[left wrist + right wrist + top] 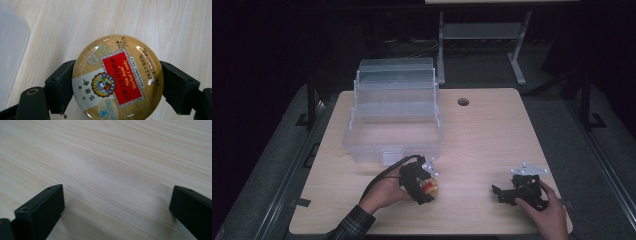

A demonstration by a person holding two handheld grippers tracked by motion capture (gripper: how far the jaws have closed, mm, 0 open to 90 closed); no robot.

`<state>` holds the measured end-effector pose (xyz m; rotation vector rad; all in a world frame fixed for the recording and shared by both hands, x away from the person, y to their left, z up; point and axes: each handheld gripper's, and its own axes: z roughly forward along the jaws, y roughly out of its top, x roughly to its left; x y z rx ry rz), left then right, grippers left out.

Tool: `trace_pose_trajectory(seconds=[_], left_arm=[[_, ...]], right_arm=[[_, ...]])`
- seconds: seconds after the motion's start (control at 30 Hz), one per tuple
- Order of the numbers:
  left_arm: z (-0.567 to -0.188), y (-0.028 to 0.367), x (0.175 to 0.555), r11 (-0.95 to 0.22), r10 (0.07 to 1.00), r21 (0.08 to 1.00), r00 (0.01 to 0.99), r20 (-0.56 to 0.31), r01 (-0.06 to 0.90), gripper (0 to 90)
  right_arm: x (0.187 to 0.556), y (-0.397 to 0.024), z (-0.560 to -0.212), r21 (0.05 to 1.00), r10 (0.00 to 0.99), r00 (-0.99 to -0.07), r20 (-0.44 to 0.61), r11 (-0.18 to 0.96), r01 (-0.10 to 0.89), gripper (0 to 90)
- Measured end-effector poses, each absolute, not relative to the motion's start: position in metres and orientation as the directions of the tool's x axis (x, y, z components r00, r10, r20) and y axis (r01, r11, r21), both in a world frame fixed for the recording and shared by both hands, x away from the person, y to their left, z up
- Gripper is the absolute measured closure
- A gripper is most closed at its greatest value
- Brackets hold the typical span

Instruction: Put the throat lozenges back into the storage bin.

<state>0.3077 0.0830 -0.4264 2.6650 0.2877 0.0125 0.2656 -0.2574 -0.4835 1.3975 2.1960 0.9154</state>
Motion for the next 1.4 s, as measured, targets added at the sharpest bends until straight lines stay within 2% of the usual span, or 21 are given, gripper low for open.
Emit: trace_pose_trajectory(seconds=[1.4], left_arm=[[-0.387, 0.124, 0.316, -0.83, 0.281, 0.495, 0.959, -0.027, 0.257, 19.5]], right_arm=[[0.266, -0.257, -0.483, 0.698, 0.901, -0.433, 0.027, 0.293, 0.653, 0.0]])
